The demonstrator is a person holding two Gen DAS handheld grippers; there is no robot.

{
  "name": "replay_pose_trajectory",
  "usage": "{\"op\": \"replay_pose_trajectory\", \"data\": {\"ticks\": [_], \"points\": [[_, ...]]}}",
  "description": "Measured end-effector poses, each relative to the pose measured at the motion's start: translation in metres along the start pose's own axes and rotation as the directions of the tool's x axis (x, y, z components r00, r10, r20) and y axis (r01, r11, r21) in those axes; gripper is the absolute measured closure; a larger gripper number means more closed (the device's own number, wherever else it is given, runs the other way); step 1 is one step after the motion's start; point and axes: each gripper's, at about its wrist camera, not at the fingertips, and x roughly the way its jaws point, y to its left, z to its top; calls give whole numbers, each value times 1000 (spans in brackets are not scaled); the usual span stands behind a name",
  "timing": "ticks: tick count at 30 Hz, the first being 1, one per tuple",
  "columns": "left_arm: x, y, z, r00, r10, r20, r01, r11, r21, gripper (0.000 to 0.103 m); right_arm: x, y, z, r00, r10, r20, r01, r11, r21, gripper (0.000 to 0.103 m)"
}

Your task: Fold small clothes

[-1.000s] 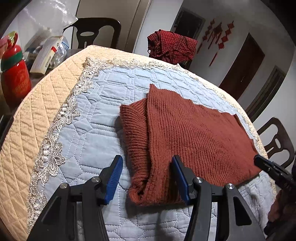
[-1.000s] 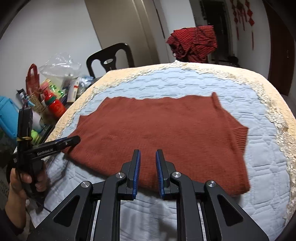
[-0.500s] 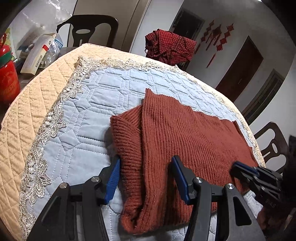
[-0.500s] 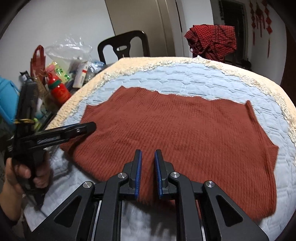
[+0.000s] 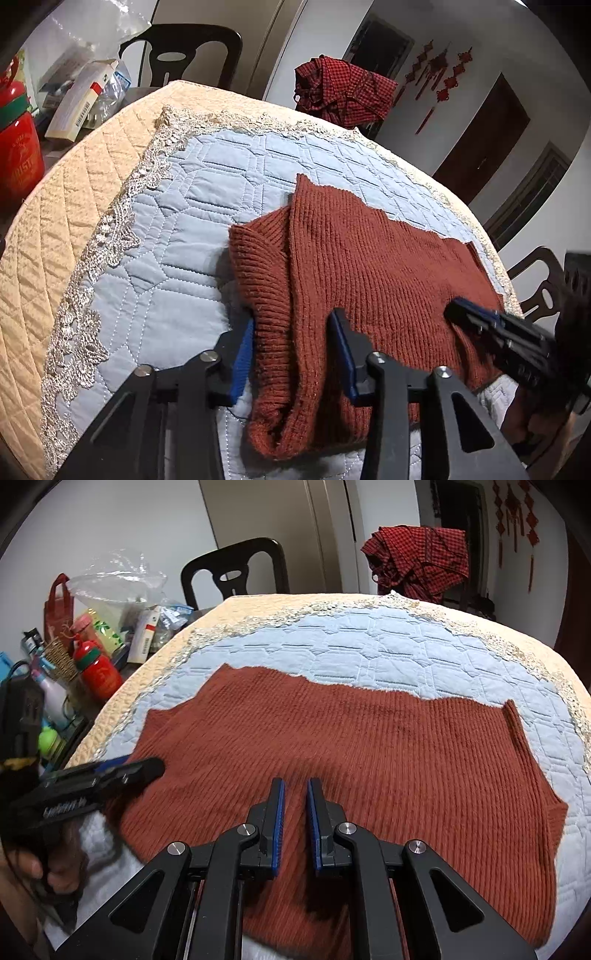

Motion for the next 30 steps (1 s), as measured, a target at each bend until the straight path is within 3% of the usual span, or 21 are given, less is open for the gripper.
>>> {"op": "replay_pose_trajectory", "data": {"ticks": [9, 13, 16, 18, 19, 23, 25, 28, 30], "points": [[-13, 2, -10, 1000, -8, 7, 8, 1000, 13, 67, -33, -11, -20, 999, 23, 24, -23, 1000, 18, 90], [-28, 6, -24, 999, -35, -4, 35, 999, -16, 67, -72, -48, -47, 998, 11, 57, -19, 990, 137, 86], [-41, 11, -37, 998, -66, -12, 65, 996, -61, 61, -97, -80, -75, 997, 31, 76, -52, 953, 297, 81], [-43, 13, -47, 995, -97, -34, 93, 990, -103, 57, -104, -97, -92, 996, 41, 74, -67, 919, 389, 55], [-43, 13, -50, 994, -98, -38, 93, 990, -109, 57, -104, -106, -102, 996, 57, 69, -82, 893, 442, 52], [-36, 6, -45, 993, -113, -27, 109, 987, -122, 51, -100, -127, -111, 986, 118, 115, -162, 820, 549, 51], [-26, 3, -37, 992, -122, -20, 118, 983, -138, 51, -96, -133, -102, 981, 119, 155, -186, 805, 563, 51], [-17, -1, -29, 994, -112, 3, 111, 981, -157, 53, -85, -147, -91, 972, 126, 200, -226, 744, 629, 51], [-12, -2, -27, 995, -98, -5, 96, 982, -160, 84, -78, -151, -88, 969, 131, 211, -240, 717, 655, 52]]}}
